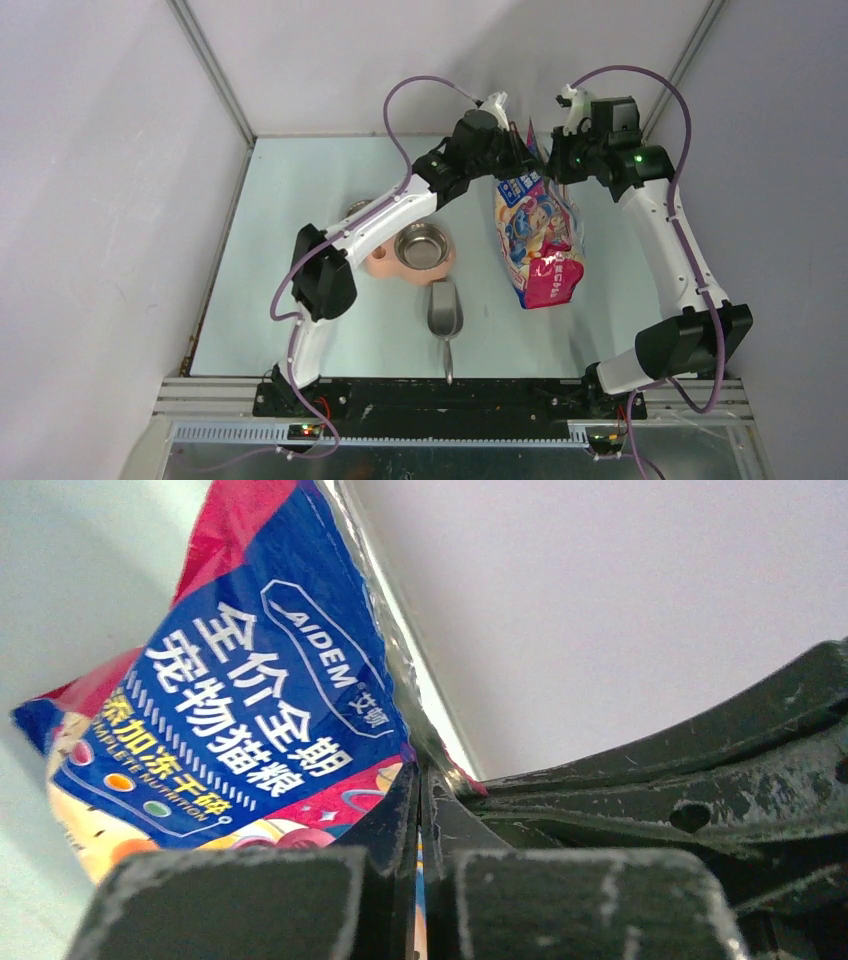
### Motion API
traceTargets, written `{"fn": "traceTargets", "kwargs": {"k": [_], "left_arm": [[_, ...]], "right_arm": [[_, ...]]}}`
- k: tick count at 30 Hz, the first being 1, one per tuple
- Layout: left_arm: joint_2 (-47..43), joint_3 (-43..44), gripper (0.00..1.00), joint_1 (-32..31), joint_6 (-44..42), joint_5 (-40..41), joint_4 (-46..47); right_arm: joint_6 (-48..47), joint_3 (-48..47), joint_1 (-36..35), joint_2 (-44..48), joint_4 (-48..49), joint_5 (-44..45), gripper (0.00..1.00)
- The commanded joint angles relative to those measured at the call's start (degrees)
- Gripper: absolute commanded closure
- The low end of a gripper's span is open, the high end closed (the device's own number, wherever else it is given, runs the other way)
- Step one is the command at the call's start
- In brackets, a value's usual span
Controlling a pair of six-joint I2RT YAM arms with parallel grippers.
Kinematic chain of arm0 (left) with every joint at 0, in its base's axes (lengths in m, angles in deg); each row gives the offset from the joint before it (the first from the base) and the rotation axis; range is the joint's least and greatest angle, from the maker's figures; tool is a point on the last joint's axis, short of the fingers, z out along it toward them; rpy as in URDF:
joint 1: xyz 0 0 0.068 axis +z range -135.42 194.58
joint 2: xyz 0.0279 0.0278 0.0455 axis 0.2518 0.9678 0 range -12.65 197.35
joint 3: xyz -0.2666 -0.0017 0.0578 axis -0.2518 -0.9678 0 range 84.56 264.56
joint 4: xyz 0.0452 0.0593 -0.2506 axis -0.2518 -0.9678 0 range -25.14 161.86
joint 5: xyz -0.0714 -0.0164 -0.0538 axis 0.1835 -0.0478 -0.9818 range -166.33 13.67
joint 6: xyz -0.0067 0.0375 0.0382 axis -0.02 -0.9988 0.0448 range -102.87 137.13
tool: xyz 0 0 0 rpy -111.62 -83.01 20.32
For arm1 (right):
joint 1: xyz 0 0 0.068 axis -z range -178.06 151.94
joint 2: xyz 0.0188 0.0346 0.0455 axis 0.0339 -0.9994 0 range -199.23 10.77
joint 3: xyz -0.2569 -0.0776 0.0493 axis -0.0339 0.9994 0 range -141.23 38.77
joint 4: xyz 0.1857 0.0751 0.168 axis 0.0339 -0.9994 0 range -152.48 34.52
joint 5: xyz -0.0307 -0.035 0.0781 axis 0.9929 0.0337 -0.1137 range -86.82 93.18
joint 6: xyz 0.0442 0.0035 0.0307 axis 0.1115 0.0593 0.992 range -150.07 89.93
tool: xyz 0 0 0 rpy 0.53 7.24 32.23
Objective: Serve the pet food
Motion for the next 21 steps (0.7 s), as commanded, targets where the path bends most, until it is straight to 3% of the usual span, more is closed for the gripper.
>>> {"fn": "traceTargets", "kwargs": {"k": [1,11,18,21], "left_arm": [[-0.48,4.13,1.00,-0.84,-7.12,10.20,-8.73],[-7.41,1.53,1.00,3.09,-14.76,19.27,-19.04],[-10.61,0.35,1.00,3.98,-18.09,16.98,-16.55],[-12.18,0.51,1.00,4.37,-18.66,11.89,-13.80]], "right_arm": [[-5.30,-0.96,-1.88,0.09,-2.12,8.31,1.00],[-15.24,-4.12,-3.16,0.21,1.35,23.79,1.00],[-17.05,-8.81,-3.49,2.56,2.53,23.85,1.00],[-16.12,-9.77,-3.23,4.03,1.32,20.94,1.00]]}}
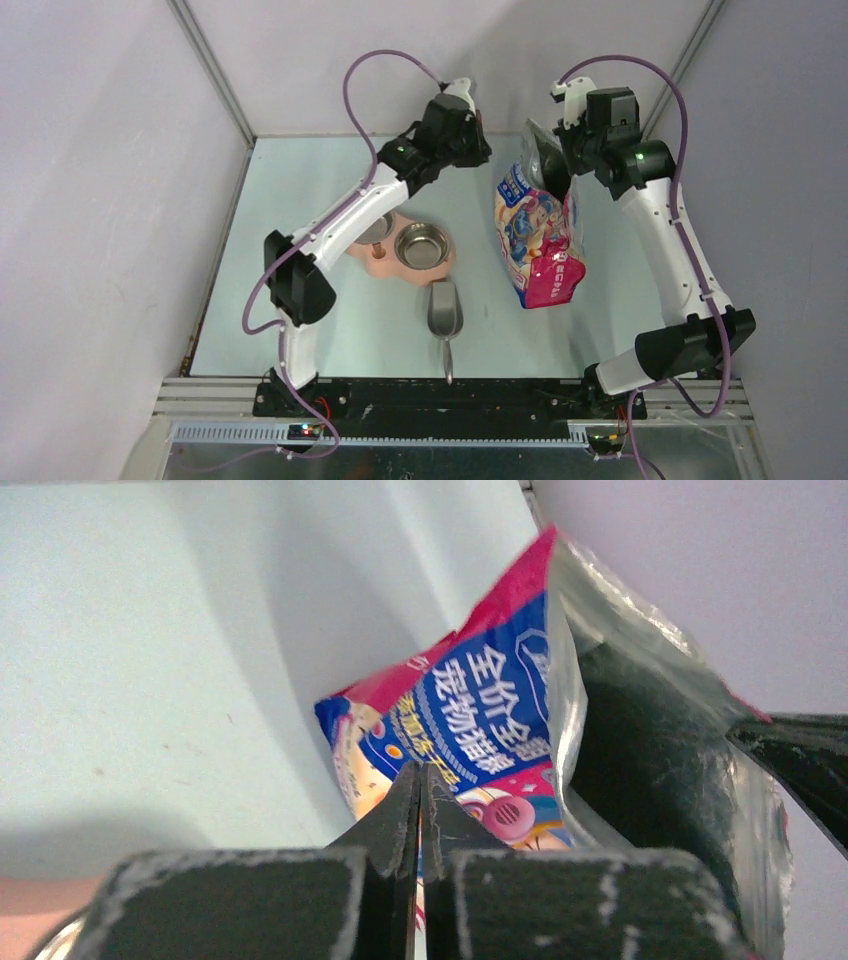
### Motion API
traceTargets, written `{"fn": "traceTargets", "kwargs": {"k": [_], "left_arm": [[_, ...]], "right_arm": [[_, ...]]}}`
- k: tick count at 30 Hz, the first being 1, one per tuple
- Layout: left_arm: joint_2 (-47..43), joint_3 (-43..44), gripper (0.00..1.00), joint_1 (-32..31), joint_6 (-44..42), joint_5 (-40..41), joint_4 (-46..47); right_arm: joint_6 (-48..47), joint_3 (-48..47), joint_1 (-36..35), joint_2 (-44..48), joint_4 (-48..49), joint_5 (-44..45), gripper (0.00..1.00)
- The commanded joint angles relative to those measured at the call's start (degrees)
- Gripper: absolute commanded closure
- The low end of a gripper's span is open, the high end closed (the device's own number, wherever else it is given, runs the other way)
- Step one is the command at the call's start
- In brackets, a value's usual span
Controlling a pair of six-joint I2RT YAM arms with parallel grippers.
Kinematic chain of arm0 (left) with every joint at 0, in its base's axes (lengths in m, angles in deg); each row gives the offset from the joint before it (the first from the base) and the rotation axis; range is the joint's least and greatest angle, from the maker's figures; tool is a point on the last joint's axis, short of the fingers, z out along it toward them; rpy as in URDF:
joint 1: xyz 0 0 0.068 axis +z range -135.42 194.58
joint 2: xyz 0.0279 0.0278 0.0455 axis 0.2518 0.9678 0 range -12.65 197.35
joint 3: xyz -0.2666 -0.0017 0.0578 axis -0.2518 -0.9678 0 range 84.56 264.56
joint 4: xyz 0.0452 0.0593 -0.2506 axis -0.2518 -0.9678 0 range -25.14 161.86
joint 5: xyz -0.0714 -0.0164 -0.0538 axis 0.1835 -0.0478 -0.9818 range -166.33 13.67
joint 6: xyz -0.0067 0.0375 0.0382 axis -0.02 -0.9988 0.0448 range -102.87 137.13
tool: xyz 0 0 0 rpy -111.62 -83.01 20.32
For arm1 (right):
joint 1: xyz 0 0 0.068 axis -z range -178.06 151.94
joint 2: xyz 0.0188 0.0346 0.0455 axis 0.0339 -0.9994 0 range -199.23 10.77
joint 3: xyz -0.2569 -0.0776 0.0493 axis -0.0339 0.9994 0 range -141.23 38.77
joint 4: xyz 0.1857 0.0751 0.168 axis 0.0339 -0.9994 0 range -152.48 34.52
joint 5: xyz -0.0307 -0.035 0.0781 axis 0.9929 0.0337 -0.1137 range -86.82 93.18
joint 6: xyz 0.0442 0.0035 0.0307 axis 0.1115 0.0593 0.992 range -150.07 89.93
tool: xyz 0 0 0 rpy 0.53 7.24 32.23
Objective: Serve the pet food
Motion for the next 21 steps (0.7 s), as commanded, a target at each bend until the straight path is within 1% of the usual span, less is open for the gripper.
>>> {"fn": "traceTargets", "kwargs": {"k": [1,2,3,4,5,6,7,8,9,13,15,18,21], "left_arm": [[-5.69,-0.01,1.00,1.33,-3.38,-4.49,4.88],[-6.14,-0.09,0.97,1.46,-3.42,-9.57,7.58],[-6.48,-0.53,0.89,1.55,-3.49,-11.91,8.72],[-6.63,-0.66,0.64,1.48,-2.75,-14.65,10.30],[-6.86,-0.96,0.54,1.30,-2.05,-15.20,10.74],[-6.96,-1.14,0.41,1.09,-1.02,-15.21,11.13],[-6.97,-1.41,0.37,0.47,-0.80,-14.95,11.15],[-6.84,-1.45,0.34,0.11,-0.58,-14.18,10.93],[-6.34,-1.55,0.33,-0.52,-0.48,-13.82,10.70],[-4.05,-1.47,0.33,-2.31,0.23,-6.83,8.28],[-2.53,-1.39,0.33,-2.81,1.58,-5.96,8.20],[-0.25,0.13,0.34,-3.59,2.54,-6.37,9.50],[2.64,2.20,0.34,-4.30,3.23,-6.03,10.24]], "right_arm": [[-0.47,-4.28,0.48,4.31,2.80,-1.53,1.00],[0.09,-4.29,0.45,4.49,2.08,-2.50,1.00],[1.58,-4.14,0.43,4.43,1.70,-3.76,0.95],[2.26,-4.08,0.43,4.06,0.93,-4.41,0.82],[3.20,-4.00,0.49,3.77,0.55,-4.94,0.77],[3.55,-3.93,0.50,3.12,0.22,-5.83,0.67],[4.34,-3.94,0.55,2.78,0.11,-6.83,0.59],[4.65,-4.14,0.58,2.04,-0.09,-7.35,0.55],[5.01,-4.35,0.57,1.62,-0.22,-8.51,0.49],[5.41,-5.68,0.04,-0.67,-0.31,-9.34,0.40],[5.13,-6.45,-0.24,-1.82,-0.56,-9.38,0.37],[4.53,-6.97,-0.55,-3.40,-0.62,-8.74,0.37],[4.01,-6.88,-0.58,-4.81,-0.61,-8.05,0.41]]}}
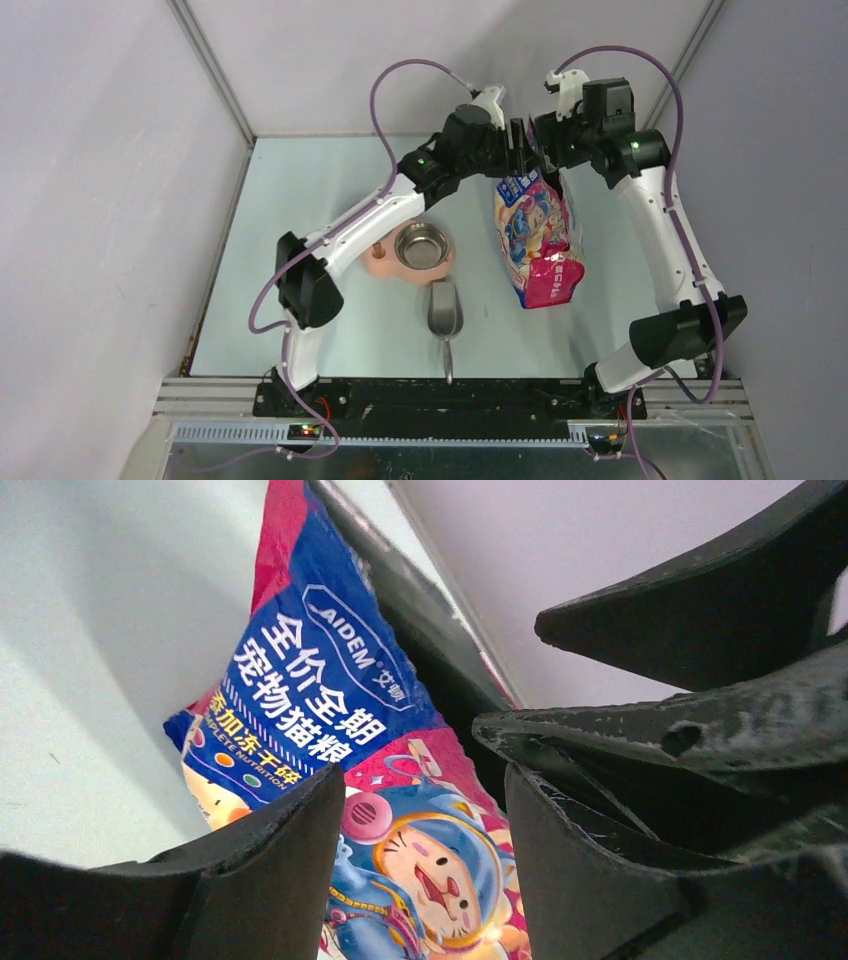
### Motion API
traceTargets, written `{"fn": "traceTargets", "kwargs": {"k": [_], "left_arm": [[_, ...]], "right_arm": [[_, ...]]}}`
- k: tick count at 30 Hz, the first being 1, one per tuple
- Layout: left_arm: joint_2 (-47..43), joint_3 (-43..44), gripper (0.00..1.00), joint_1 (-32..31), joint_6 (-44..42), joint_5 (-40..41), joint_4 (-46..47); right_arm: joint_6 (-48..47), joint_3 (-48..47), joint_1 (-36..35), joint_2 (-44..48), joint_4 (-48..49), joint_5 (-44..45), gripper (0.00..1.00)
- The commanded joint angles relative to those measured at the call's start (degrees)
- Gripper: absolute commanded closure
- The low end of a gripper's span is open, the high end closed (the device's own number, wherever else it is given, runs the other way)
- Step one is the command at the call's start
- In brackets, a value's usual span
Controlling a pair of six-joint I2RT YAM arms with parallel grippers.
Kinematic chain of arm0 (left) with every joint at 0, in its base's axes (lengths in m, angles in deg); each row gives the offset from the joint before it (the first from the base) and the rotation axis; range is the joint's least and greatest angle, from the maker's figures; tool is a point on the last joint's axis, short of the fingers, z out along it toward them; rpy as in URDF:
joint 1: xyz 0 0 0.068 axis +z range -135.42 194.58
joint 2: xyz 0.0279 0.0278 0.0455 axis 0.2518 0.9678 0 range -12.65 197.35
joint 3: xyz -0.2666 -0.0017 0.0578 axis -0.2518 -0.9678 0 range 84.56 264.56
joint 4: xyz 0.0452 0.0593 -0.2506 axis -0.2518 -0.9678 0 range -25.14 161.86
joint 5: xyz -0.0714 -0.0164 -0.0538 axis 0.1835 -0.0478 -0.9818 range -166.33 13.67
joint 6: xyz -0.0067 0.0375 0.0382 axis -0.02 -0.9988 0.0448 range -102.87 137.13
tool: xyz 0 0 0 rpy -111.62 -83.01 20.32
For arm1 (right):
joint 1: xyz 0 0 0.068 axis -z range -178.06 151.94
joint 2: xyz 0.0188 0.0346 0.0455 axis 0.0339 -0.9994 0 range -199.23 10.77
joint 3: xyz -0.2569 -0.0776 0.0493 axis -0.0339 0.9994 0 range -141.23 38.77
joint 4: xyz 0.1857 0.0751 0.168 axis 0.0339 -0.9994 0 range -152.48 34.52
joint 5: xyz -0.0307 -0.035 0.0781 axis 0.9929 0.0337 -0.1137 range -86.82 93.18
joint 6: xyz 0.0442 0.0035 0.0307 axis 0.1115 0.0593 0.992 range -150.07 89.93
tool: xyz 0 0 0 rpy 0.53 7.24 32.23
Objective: Serve the pet food
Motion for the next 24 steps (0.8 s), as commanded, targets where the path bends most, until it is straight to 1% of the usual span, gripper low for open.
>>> {"fn": "traceTargets", "kwargs": {"k": [1,4,9,11,12,13,14,15,16,17,18,20,24], "left_arm": [[3.74,4.01,0.34,-0.81,1.96,1.66,2.09],[5.62,5.47,0.35,-1.16,2.22,2.88,1.82],[7.72,6.87,0.42,-1.46,2.57,7.48,-0.76],[8.63,7.31,0.45,-1.48,2.71,9.53,-1.38],[8.95,7.48,0.48,-1.47,2.53,9.83,-1.35],[9.41,7.95,0.51,-1.53,2.33,10.66,-1.32],[9.56,8.52,0.62,-1.54,1.16,11.14,-1.36],[9.51,8.75,0.69,-1.62,0.15,12.16,-1.45],[9.30,9.16,0.85,-1.58,-2.77,12.68,-2.01],[8.46,9.29,0.92,-1.25,-6.15,13.93,-2.44],[7.90,9.23,0.98,-0.92,-7.82,14.35,-3.37],[4.84,8.48,1.00,0.80,-11.64,13.54,-4.91],[1.19,7.53,1.00,5.76,-20.38,12.44,-9.04]], "right_arm": [[-0.23,-1.80,-0.46,-2.17,0.61,0.61,0.42],[-0.80,-1.02,-0.46,-2.88,0.56,1.25,0.47],[-1.46,0.29,-0.47,-2.90,0.84,2.60,0.54],[-1.71,0.50,-0.45,-2.79,1.04,2.63,0.60],[-1.82,0.70,-0.42,-2.81,1.08,3.56,0.63],[-1.89,0.75,-0.46,-2.79,1.13,4.11,0.72],[-2.43,0.90,-0.43,-2.86,1.21,5.29,0.78],[-2.77,0.98,-0.42,-2.87,1.62,6.03,0.94],[-3.69,1.11,-0.15,-2.86,2.01,7.90,0.98],[-4.24,1.09,0.12,-2.72,2.75,8.69,1.00],[-5.00,0.70,1.08,-2.70,3.01,9.82,1.00],[-5.10,-0.74,3.24,-2.68,3.22,9.77,1.00],[-4.63,-4.59,5.61,-2.98,2.39,8.55,1.00]]}}
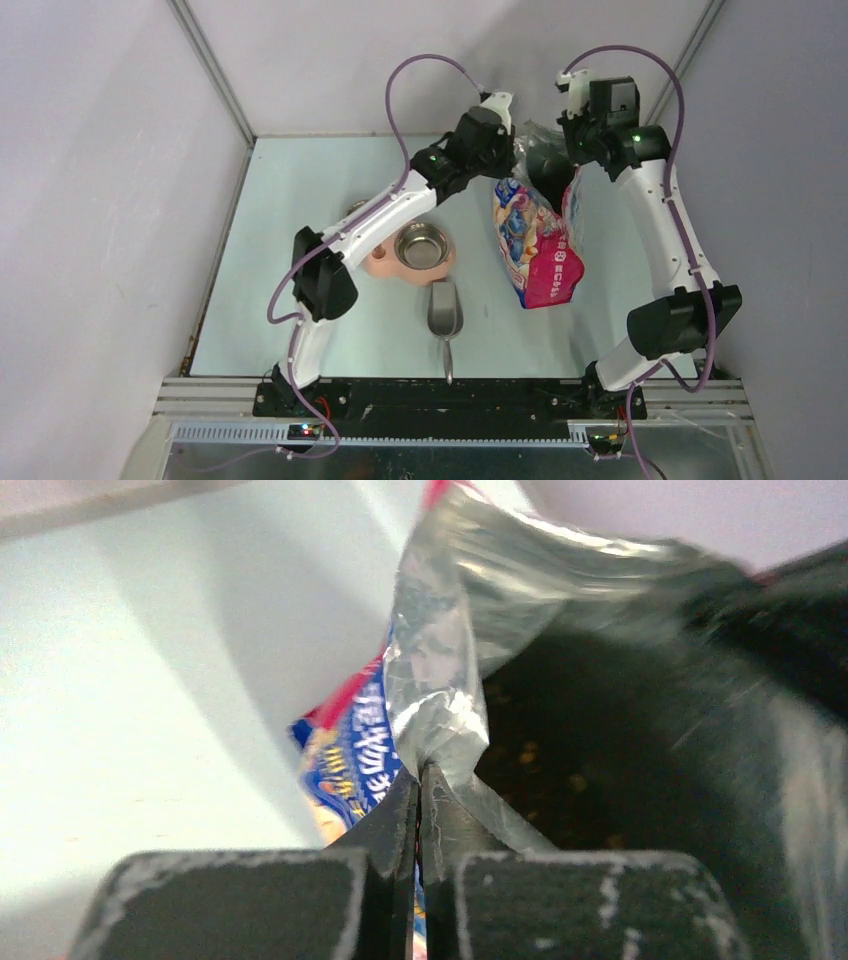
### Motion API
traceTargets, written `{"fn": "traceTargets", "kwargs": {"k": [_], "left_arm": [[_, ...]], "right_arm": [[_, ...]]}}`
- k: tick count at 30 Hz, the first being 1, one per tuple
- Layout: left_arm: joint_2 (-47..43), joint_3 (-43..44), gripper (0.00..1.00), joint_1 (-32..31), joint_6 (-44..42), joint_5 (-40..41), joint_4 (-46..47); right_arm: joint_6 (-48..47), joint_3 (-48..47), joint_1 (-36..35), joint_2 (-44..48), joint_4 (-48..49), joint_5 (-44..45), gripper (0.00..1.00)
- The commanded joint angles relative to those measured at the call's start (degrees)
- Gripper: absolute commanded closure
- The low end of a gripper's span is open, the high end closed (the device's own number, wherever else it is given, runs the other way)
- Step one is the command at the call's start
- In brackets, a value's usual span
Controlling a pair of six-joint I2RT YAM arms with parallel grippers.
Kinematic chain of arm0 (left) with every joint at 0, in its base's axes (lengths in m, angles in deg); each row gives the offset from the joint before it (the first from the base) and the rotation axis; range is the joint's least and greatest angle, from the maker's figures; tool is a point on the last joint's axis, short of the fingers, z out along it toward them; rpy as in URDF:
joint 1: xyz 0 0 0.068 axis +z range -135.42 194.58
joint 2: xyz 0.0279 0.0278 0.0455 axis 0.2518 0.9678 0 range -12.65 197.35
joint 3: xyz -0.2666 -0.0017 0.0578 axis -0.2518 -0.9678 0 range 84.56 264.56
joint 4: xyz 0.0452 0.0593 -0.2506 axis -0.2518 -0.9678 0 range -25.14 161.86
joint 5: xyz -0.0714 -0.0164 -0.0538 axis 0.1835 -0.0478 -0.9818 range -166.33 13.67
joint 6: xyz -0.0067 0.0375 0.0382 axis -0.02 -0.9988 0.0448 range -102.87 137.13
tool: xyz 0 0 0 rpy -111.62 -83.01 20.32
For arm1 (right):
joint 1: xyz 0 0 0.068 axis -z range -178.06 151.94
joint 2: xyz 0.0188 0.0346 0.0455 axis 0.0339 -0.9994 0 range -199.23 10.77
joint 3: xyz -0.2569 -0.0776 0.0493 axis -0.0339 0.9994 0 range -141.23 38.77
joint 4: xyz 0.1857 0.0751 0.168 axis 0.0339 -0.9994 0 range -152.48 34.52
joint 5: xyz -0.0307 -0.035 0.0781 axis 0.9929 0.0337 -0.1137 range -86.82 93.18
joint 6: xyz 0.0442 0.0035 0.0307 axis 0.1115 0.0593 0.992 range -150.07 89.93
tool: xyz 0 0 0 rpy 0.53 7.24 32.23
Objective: Serve the pet food
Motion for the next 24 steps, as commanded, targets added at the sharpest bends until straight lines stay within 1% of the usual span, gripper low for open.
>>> {"fn": "traceTargets", "kwargs": {"k": [1,3,5,7,8,9,10,11,12,13,14,15,16,17,18,19,20,21,22,23,24], "left_arm": [[-7.56,0.73,1.00,7.02,-15.68,3.96,-5.66],[-8.36,2.01,1.00,7.81,-20.47,4.55,-7.09],[-8.37,5.26,1.00,8.01,-22.61,2.14,-8.95],[-8.74,7.17,1.00,8.11,-22.42,-5.74,-9.72],[-9.53,6.95,1.00,8.07,-22.16,-12.11,-9.77],[-10.00,6.66,0.98,7.87,-20.86,-14.43,-9.89],[-10.77,5.68,0.90,7.39,-20.02,-17.97,-9.98],[-11.32,4.89,0.65,7.05,-19.10,-19.69,-9.63],[-12.50,3.13,0.55,6.22,-19.13,-22.91,-9.41],[-13.15,2.12,0.43,5.71,-20.19,-24.00,-9.08],[-14.83,-0.11,0.39,4.63,-22.33,-26.12,-8.87],[-17.05,-3.11,0.33,4.13,-23.56,-28.56,-7.88],[-18.33,-5.18,0.29,3.10,-27.32,-29.33,-5.75],[-21.29,-9.65,0.27,2.53,-29.27,-30.20,-4.44],[-22.73,-11.88,0.24,1.53,-33.71,-30.51,-1.63],[-24.78,-14.67,0.23,0.51,-36.28,-32.16,-0.93],[-25.23,-15.00,0.21,0.14,-41.99,-33.95,-2.10],[-25.30,-14.02,0.20,-0.85,-44.91,-37.40,-3.80],[-25.13,-13.31,0.19,-1.38,-51.36,-38.76,-7.78],[-24.88,-12.41,0.18,-2.54,-54.73,-39.98,-9.41],[-24.79,-12.33,0.17,-3.28,-62.34,-40.06,-12.13]], "right_arm": [[-0.97,-5.41,3.02,0.46,1.59,2.48,1.00],[-1.22,-6.83,2.82,0.65,1.62,2.30,1.00],[-1.07,-7.45,2.53,0.94,0.90,0.41,1.00],[-0.69,-7.46,1.66,1.31,-0.80,-2.20,1.00],[-0.52,-7.48,0.64,1.49,-1.60,-4.09,1.00],[-0.03,-7.12,0.18,1.69,-3.28,-4.70,0.98],[0.34,-6.83,-0.63,2.38,-3.90,-5.99,0.90],[1.30,-5.75,-1.25,2.88,-4.84,-7.11,0.73],[1.84,-5.13,-1.47,3.97,-5.16,-7.53,0.58],[2.93,-3.81,-1.86,4.42,-5.97,-8.35,0.52],[3.49,-3.28,-2.00,4.97,-7.74,-8.63,0.45],[4.75,-2.51,-2.03,5.18,-8.41,-8.98,0.42],[5.28,-1.71,-1.99,5.67,-9.66,-8.99,0.38],[6.18,-1.40,-1.92,5.88,-10.29,-8.78,0.36],[6.57,-1.23,-1.90,6.17,-11.67,-8.63,0.33],[7.25,-1.29,-1.74,6.27,-12.40,-8.56,0.33],[7.75,-1.44,-1.67,6.38,-13.84,-8.60,0.32],[7.97,-1.48,-1.56,6.37,-14.45,-8.70,0.32],[8.35,-1.47,-1.51,6.38,-15.39,-8.77,0.33],[8.53,-1.45,-1.47,6.34,-15.84,-8.92,0.33],[8.93,-1.33,-1.26,6.35,-16.64,-9.18,0.35]]}}
